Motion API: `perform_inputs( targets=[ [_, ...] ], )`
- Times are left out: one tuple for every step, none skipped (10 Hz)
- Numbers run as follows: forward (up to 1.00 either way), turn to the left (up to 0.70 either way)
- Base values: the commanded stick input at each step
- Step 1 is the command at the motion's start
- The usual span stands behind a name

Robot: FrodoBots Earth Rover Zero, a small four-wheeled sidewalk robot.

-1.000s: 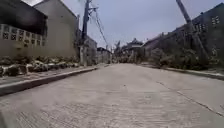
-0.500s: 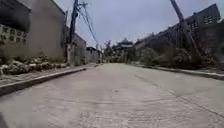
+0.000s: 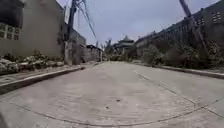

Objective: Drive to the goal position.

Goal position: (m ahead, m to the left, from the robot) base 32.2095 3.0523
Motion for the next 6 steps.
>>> perform_inputs(
  targets=[
    [1.00, 0.00],
    [1.00, -0.07],
    [1.00, -0.17],
    [1.00, -0.31],
    [1.00, -0.33],
    [1.00, -0.33]
  ],
)
